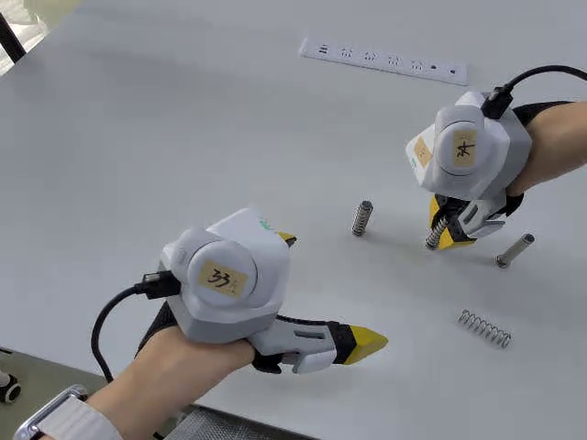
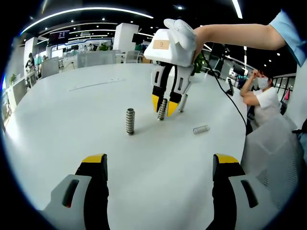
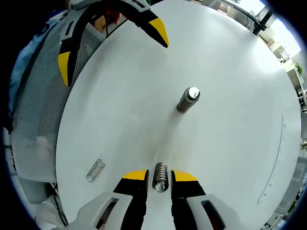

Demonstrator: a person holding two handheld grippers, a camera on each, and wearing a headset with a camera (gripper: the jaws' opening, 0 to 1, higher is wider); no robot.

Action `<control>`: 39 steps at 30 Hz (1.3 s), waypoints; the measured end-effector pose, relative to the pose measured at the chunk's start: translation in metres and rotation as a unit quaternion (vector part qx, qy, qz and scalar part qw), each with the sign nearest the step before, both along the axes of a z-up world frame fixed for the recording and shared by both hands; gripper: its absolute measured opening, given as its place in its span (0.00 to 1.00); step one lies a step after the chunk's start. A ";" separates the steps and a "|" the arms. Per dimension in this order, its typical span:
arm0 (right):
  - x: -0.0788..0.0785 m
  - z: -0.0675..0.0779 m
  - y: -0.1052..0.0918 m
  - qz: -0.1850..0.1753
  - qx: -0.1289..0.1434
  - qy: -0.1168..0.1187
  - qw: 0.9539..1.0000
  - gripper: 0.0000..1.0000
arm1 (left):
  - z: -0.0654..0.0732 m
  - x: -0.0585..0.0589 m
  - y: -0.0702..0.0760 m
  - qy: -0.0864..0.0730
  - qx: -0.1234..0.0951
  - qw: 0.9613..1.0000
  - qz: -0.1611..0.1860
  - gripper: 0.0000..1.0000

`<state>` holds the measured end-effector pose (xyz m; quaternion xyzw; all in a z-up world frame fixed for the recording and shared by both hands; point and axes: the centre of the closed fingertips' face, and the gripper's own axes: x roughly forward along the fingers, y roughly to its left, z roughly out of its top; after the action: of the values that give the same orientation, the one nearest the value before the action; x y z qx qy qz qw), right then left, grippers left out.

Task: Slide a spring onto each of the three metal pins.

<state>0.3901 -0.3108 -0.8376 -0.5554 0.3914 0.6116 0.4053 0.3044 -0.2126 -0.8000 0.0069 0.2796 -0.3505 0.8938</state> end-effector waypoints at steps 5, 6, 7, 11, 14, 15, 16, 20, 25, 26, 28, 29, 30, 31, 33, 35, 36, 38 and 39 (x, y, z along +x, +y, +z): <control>-0.001 0.001 0.001 -0.008 0.009 0.004 1.000 0.32 | 0.000 0.000 -0.002 -0.001 0.000 1.000 -0.003 0.89; -0.001 0.001 0.002 -0.011 0.011 0.005 1.000 0.34 | 0.001 0.000 -0.002 -0.001 0.000 1.000 -0.003 0.89; -0.003 0.002 0.002 -0.013 0.013 0.006 1.000 0.36 | 0.001 0.000 -0.002 -0.001 -0.001 1.000 -0.003 0.89; -0.004 0.002 0.004 -0.021 0.023 0.011 0.999 0.49 | 0.001 0.000 -0.003 -0.001 0.000 1.000 -0.005 0.89; -0.006 0.003 0.005 -0.025 0.030 0.012 0.999 0.58 | 0.001 -0.001 -0.003 -0.002 0.000 1.000 -0.006 0.89; -0.005 0.003 0.004 -0.032 0.033 0.014 0.999 0.59 | 0.001 -0.001 -0.003 -0.002 0.000 1.000 -0.006 0.89; -0.005 0.003 0.006 -0.034 0.037 0.016 0.999 0.61 | 0.001 -0.002 -0.003 -0.001 0.001 1.000 -0.007 0.89; -0.007 0.005 0.013 -0.048 0.063 0.005 0.997 0.81 | 0.002 -0.003 -0.004 -0.003 0.002 1.000 -0.009 0.90; -0.004 0.009 0.020 -0.055 0.090 -0.010 0.994 0.99 | 0.003 -0.004 -0.004 -0.004 0.003 1.000 -0.010 0.90; -0.004 0.011 0.020 -0.059 0.094 -0.011 0.994 0.99 | 0.004 -0.004 -0.003 -0.005 0.003 1.000 -0.010 0.90; -0.006 0.014 0.021 -0.065 0.100 -0.011 0.993 0.99 | 0.004 -0.003 -0.003 -0.006 0.004 1.000 -0.011 0.90; -0.007 0.015 0.022 -0.066 0.102 -0.012 0.992 0.99 | 0.004 -0.003 -0.003 -0.006 0.004 1.000 -0.011 0.90; -0.007 0.015 0.021 -0.067 0.105 -0.012 0.992 0.99 | 0.005 -0.003 -0.003 -0.008 0.004 1.000 -0.010 0.90; -0.006 0.015 0.021 -0.068 0.107 -0.013 0.992 0.99 | 0.006 -0.002 -0.003 -0.008 0.004 1.000 -0.010 0.90; -0.009 0.018 0.022 -0.071 0.115 -0.012 0.991 0.99 | 0.007 -0.002 -0.003 -0.009 0.005 1.000 -0.011 0.90; -0.008 0.020 0.022 -0.080 0.125 -0.011 0.989 0.99 | 0.008 -0.003 -0.004 -0.010 0.006 1.000 -0.013 0.90; -0.010 0.022 0.022 -0.082 0.128 -0.010 0.988 0.99 | 0.008 -0.003 -0.004 -0.011 0.006 1.000 -0.013 0.90; -0.015 0.027 0.025 -0.088 0.142 -0.009 0.986 0.99 | 0.008 -0.004 -0.004 -0.011 0.007 1.000 -0.015 0.90; -0.016 0.030 0.025 -0.091 0.149 -0.009 0.985 0.99 | 0.008 -0.004 -0.004 -0.011 0.007 1.000 -0.016 0.90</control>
<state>0.3741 -0.2855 -0.8081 -0.4567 0.3406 0.6186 0.5411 0.3004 -0.2171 -0.7919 0.0218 0.2722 -0.3630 0.8909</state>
